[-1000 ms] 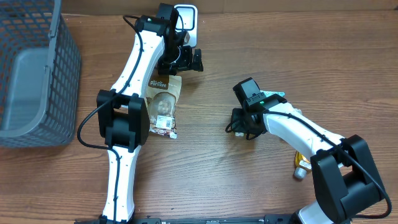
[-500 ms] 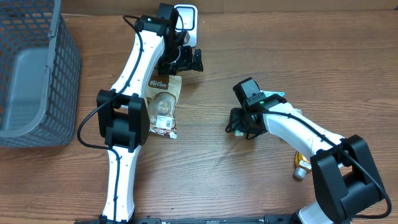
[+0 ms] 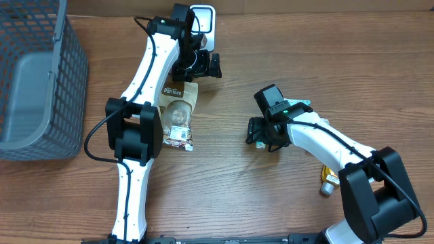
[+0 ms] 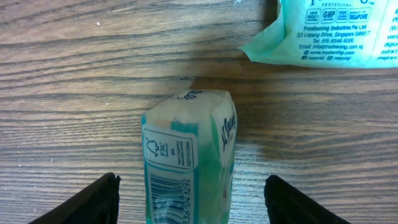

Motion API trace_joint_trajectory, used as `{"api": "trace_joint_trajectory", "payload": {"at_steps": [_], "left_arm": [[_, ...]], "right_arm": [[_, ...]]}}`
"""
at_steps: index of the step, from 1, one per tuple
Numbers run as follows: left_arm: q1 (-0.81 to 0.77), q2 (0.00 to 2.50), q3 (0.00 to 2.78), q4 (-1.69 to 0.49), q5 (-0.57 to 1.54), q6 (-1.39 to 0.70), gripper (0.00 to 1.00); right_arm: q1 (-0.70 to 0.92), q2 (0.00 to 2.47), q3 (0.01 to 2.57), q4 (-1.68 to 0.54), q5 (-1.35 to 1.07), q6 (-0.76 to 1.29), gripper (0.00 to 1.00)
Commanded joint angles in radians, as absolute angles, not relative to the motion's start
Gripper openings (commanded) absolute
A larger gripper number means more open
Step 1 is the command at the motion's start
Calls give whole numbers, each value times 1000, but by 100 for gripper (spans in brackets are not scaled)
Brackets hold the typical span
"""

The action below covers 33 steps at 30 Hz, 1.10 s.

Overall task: Scan the item barcode
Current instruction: 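Close the right gripper on the Kleenex tissue pack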

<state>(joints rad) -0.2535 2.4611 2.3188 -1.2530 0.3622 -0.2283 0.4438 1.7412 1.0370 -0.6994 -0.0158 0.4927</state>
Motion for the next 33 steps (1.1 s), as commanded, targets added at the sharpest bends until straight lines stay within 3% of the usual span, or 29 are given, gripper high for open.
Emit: {"api": "trace_joint_trajectory", "payload": {"at_steps": [1, 5, 9, 14, 23, 33], "left_arm": [[-256, 2414, 2327, -1251, 355, -202, 100], [-256, 2414, 2327, -1251, 355, -202, 100], [-256, 2414, 2327, -1251, 355, -202, 100], [-256, 2414, 2327, -1251, 355, -202, 100], [-256, 2414, 2327, -1251, 355, -202, 100], [-256, 2414, 2327, -1251, 355, -202, 100]], "right_arm": [[441, 1745, 1044, -692, 4, 490, 73], [437, 1745, 1055, -682, 22, 490, 70], [437, 1745, 1055, -685, 22, 490, 46], [437, 1745, 1055, -686, 22, 490, 32], [484, 1745, 1062, -682, -23, 500, 32], [533, 1745, 1068, -686, 33, 528, 24]]}}
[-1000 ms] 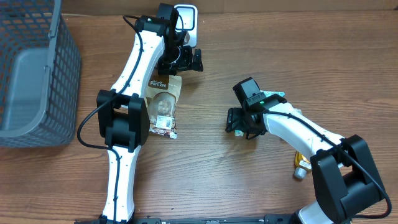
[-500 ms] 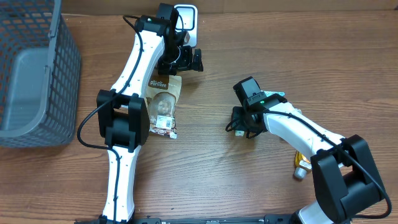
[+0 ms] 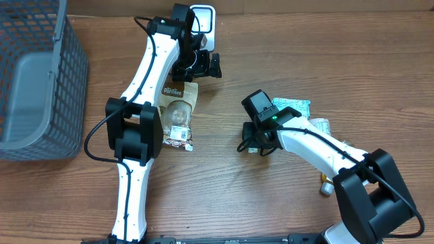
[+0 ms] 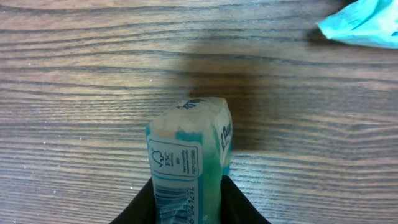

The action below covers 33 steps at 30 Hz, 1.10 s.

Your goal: Scan the item barcode

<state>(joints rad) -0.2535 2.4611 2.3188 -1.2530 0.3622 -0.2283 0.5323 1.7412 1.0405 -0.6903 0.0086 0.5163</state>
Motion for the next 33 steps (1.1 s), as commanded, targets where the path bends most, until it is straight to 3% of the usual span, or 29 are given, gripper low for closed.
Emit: {"api": "trace_joint_trajectory", "payload": {"at_steps": [1, 29, 33], "left_arm": [[-256, 2414, 2327, -1251, 355, -202, 100], [-256, 2414, 2327, -1251, 355, -202, 100], [-256, 2414, 2327, -1251, 355, -202, 100]], "right_arm": [[533, 1745, 1068, -685, 33, 528, 24], [601, 1745, 1088, -677, 78, 524, 23], [601, 1745, 1088, -677, 77, 524, 32]]}}
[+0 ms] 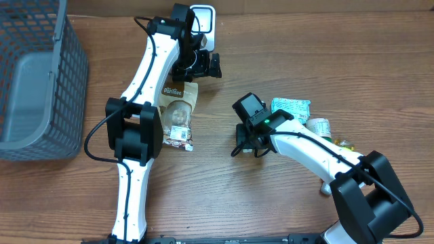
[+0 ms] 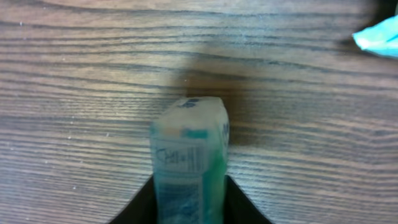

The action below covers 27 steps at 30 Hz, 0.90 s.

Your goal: Scan the item barcode

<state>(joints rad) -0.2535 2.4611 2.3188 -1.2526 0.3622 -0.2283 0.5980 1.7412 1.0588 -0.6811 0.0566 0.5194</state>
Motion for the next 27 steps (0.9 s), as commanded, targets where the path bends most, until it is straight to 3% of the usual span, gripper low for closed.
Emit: {"api": "trace_joint_trajectory", "payload": {"at_steps": [1, 3, 7, 10, 27], "left_arm": [[-256, 2414, 2327, -1251, 355, -202, 100], [-256, 2414, 2327, -1251, 355, -202, 100], [-256, 2414, 2327, -1251, 355, -202, 100], [-256, 2414, 2327, -1251, 355, -202, 100], [-256, 2414, 2327, -1251, 355, -202, 100]], "right_arm": [[601, 1745, 1088, -678, 77, 524, 35], [601, 1745, 1088, -678, 76, 524, 48], [601, 1745, 1088, -677, 76, 524, 59], [601, 1745, 1088, -678, 74, 524, 77], [538, 1694, 1372, -925, 127, 528, 82]]}}
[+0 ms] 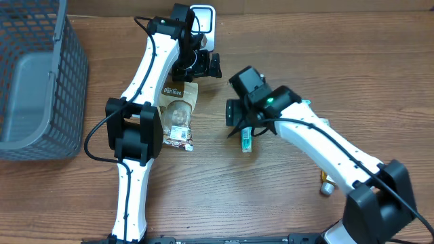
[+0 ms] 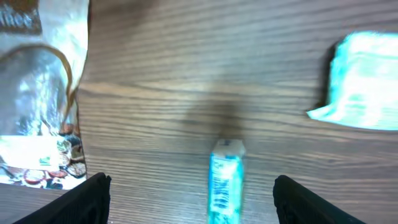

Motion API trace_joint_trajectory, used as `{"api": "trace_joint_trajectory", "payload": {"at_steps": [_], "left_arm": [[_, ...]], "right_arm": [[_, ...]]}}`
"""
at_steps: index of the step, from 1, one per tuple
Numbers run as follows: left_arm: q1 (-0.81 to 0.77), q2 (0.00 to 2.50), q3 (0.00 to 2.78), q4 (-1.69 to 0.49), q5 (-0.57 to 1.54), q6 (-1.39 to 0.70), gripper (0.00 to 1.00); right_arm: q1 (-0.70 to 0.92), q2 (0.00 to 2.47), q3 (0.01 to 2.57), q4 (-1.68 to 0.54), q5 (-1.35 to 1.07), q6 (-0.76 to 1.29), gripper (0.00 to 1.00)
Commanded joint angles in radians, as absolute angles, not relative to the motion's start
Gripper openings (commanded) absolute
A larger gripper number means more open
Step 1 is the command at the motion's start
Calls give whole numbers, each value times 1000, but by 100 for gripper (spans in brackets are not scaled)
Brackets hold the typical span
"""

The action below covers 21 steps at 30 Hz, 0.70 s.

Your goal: Scan the item barcode

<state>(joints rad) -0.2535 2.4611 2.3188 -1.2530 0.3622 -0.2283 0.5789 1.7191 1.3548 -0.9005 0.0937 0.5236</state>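
A small teal tissue pack (image 1: 247,139) (image 2: 225,182) lies on the wooden table with printed text facing up. My right gripper (image 1: 240,122) (image 2: 198,204) hangs open above it, with one finger on either side and neither touching. The white barcode scanner (image 1: 204,19) stands at the table's far edge. Just in front of the scanner is my left gripper (image 1: 200,66), with its fingers apart and nothing visible between them.
A snack pouch (image 1: 178,112) (image 2: 36,93) lies left of the tissue pack. A green wipes pack (image 2: 364,81) lies to its right, mostly hidden under my arm in the overhead view. A grey mesh basket (image 1: 34,81) stands at the far left. A small bottle (image 1: 328,184) lies near the right arm's base.
My right gripper was shut on the tissue pack and is now open and higher above the table. The pack lies free below it. The left arm has not moved.
My right gripper first stood open around the tissue pack, close to the green wipes pack. Then it was shut on the pack. Then it held the pack further left, away from the wipes. Now the pack lies released near the snack pouch.
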Motion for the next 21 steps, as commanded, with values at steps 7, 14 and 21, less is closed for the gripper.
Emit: {"api": "trace_joint_trajectory", "payload": {"at_steps": [7, 14, 21], "left_arm": [[-255, 2414, 2327, -1251, 355, -202, 100], [-256, 2414, 2327, -1251, 355, -202, 100], [-255, 2414, 2327, -1251, 355, -202, 100]], "right_arm": [[420, 1695, 1353, -1018, 65, 528, 100], [390, 1697, 1346, -1053, 31, 528, 92], [394, 1701, 1345, -1102, 31, 580, 70]]}}
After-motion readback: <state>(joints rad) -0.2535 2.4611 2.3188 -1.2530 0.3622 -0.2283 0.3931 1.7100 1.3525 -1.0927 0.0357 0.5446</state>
